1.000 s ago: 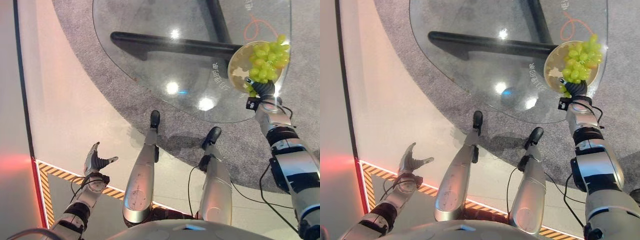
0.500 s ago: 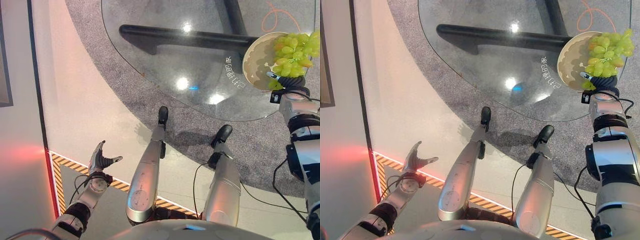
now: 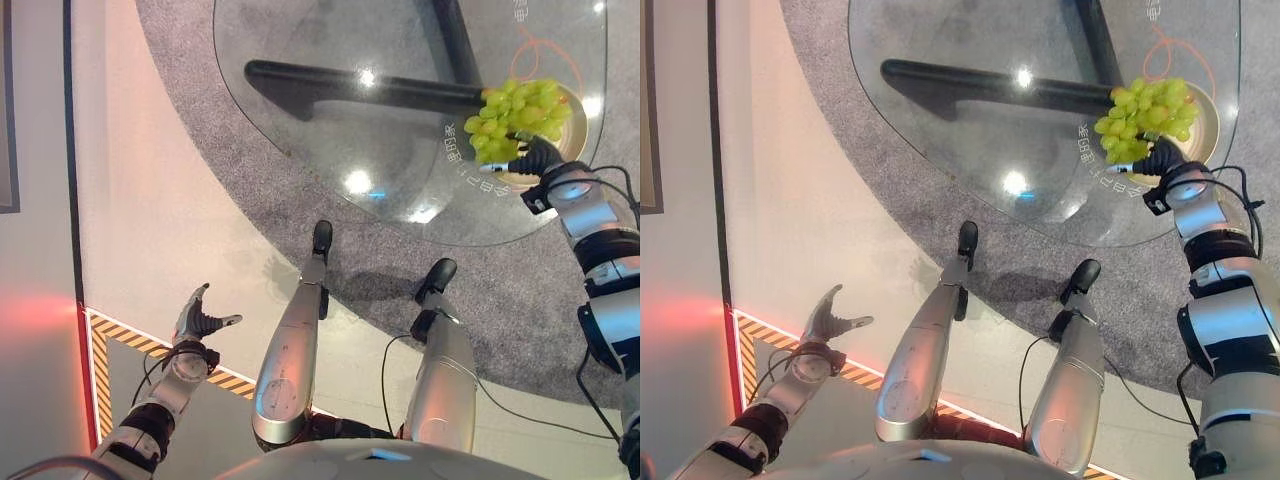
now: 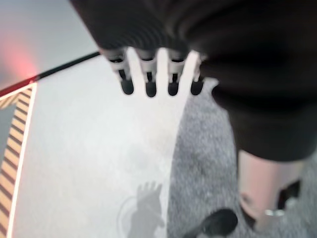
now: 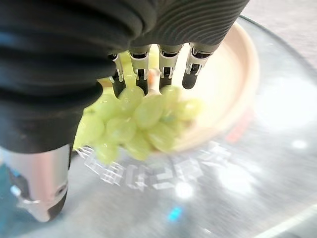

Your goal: Pick up fruits into the plate

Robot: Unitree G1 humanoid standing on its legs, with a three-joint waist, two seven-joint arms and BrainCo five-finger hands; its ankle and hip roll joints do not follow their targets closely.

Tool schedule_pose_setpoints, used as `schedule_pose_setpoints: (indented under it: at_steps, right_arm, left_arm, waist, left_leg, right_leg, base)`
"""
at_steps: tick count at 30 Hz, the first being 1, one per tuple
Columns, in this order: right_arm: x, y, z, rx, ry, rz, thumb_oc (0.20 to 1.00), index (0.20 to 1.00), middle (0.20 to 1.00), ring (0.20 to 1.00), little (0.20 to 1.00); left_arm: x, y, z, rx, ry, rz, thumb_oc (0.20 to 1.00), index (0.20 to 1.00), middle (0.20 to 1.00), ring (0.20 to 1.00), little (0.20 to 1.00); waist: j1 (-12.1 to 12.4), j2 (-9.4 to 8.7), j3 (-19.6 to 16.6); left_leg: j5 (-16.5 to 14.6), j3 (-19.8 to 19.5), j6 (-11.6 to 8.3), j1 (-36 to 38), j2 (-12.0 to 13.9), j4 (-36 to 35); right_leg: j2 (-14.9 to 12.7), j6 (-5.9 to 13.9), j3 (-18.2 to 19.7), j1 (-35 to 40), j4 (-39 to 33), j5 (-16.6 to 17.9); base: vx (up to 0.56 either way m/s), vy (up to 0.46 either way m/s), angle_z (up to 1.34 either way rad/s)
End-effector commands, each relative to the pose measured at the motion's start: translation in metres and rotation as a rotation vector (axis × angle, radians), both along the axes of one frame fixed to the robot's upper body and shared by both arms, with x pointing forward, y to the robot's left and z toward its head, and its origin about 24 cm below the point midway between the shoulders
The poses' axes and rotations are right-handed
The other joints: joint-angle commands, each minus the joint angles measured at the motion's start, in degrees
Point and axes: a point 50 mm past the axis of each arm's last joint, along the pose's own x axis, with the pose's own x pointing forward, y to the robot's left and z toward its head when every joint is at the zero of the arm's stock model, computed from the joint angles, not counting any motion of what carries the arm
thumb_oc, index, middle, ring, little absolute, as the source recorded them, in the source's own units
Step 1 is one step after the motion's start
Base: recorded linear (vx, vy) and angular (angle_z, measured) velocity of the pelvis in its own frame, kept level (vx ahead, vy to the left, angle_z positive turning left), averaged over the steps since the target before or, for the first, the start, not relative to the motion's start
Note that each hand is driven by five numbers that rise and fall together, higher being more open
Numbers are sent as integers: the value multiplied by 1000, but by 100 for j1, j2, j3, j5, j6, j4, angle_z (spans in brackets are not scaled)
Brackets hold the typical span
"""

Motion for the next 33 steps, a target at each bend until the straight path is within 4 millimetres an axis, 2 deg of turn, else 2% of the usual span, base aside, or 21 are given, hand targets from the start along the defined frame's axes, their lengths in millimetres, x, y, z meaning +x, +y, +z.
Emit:
schedule_pose_setpoints:
  at_steps: [1,4,6,7,9,10,11,13,15,17,18,21,22,24,27,33]
  right_arm:
    - [-28,-34,-37,-102,300,-161,1000,1000,1000,1000,1000]
    - [-54,-49,-71,-146,517,-240,1000,1000,1000,1000,1000]
    - [-63,-52,-84,-174,593,-259,1000,1000,1000,1000,1000]
    - [-78,-54,-104,-190,679,-281,1000,1000,1000,1000,1000]
    - [-92,-52,-125,-193,745,-292,1000,1000,1000,1000,1000]
    - [-107,-49,-146,-185,806,-296,1000,1000,1000,1000,1000]
    - [-111,-48,-151,-178,821,-299,1000,1000,1000,1000,1000]
    - [-135,-38,-183,-140,896,-306,1000,1000,1000,1000,1000]
    - [-152,-31,-202,-95,934,-310,1000,1000,1000,1000,1000]
    - [-181,-22,-228,-52,992,-298,1000,1000,1000,1000,1000]
    - [-189,-20,-234,-48,1009,-292,1000,1000,1000,1000,1000]
    - [-225,-4,-261,-19,1124,-256,1000,1000,1000,1000,1000]
    - [-242,7,-273,8,1177,-256,1000,1000,1000,1000,1000]
    - [-260,16,-283,26,1232,-252,1000,1000,1000,1000,1000]
    - [-272,28,-291,59,1266,-239,1000,1000,1000,1000,1000]
    - [-292,38,-299,21,1389,-148,1000,1000,1000,1000,1000]
  left_arm:
    - [-16,39,0,82,79,96,1000,1000,1000,1000,1000]
    - [-15,44,0,98,107,102,1000,1000,1000,1000,1000]
    - [-14,45,0,104,119,107,1000,1000,1000,1000,1000]
    - [-15,46,-2,101,136,115,1000,1000,1000,1000,1000]
    - [-18,46,-5,105,154,122,1000,1000,1000,1000,1000]
    - [-20,45,-9,100,174,133,1000,1000,1000,1000,1000]
    - [-21,45,-10,97,180,137,1000,1000,1000,1000,1000]
    - [-26,42,-18,87,220,150,1000,1000,1000,1000,1000]
    - [-30,39,-24,72,253,146,1000,1000,1000,1000,1000]
    - [-39,34,-34,45,297,164,1000,1000,1000,1000,1000]
    - [-42,33,-36,37,309,168,1000,1000,1000,1000,1000]
    - [-53,28,-47,3,383,168,1000,1000,1000,1000,1000]
    - [-60,24,-53,-16,431,159,1000,1000,1000,1000,1000]
    - [-68,21,-59,-17,487,150,1000,1000,1000,1000,1000]
    - [-76,19,-64,-3,558,137,1000,1000,1000,1000,1000]
    - [-95,13,-75,-35,725,105,1000,1000,1000,1000,1000]
  waist:
    - [29,-316,-158]
    - [21,-372,-158]
    - [2,-392,-158]
    - [-33,-395,-159]
    - [-88,-423,-224]
    - [-141,-460,-394]
    - [-157,-470,-435]
    - [-253,-536,-711]
    - [-331,-606,-913]
    - [-441,-698,-1244]
    - [-465,-713,-1320]
    - [-603,-782,-1720]
    - [-700,-801,-1920]
    - [-790,-797,-2113]
    - [-859,-778,-2236]
    - [-998,-701,-2356]
  left_leg:
    - [-682,196,269,544,-420,-223]
    - [-706,220,240,1049,-359,-404]
    - [-696,242,232,1255,-334,-472]
    - [-713,258,213,1516,-305,-541]
    - [-731,283,206,1779,-283,-614]
    - [-754,325,187,1942,-247,-701]
    - [-757,333,183,1988,-240,-722]
    - [-774,384,168,2230,-191,-838]
    - [-772,442,139,2402,-129,-935]
    - [-788,519,107,2638,-70,-1046]
    - [-800,527,102,2683,-63,-1060]
    - [-843,630,83,2950,-7,-1170]
    - [-859,714,71,3091,40,-1222]
    - [-878,799,54,3235,90,-1282]
    - [-919,831,47,3354,117,-1297]
    - [-1052,808,76,3531,140,-1235]
  right_leg:
    - [793,-250,-201,299,94,-506]
    - [788,-219,-187,854,-168,-477]
    - [781,-200,-170,1094,-295,-433]
    - [758,-192,-173,1375,-381,-439]
    - [759,-176,-95,1643,-503,-419]
    - [740,-155,-80,1840,-658,-398]
    - [738,-149,-68,1889,-695,-385]
    - [729,-112,-16,2127,-864,-327]
    - [705,-70,2,2277,-984,-271]
    - [710,-32,62,2499,-1146,-229]
    - [709,-21,65,2540,-1173,-222]
    - [716,20,126,2765,-1350,-194]
    - [733,38,184,2882,-1429,-188]
    - [756,46,241,2997,-1502,-200]
    - [775,42,333,3107,-1544,-238]
    - [807,6,516,3268,-1530,-358]
  base:
    - [-31,-50,3]
    - [-13,-26,0]
    - [-1,11,-2]
    - [14,25,-4]
    - [49,47,-8]
    - [59,57,-10]
    - [63,51,-12]
    - [69,33,-12]
    - [75,10,-16]
    - [85,11,-19]
    - [102,13,-12]
    - [123,14,-21]
    - [155,17,-39]
    - [120,15,-30]
    - [62,9,-16]
    - [36,24,-13]
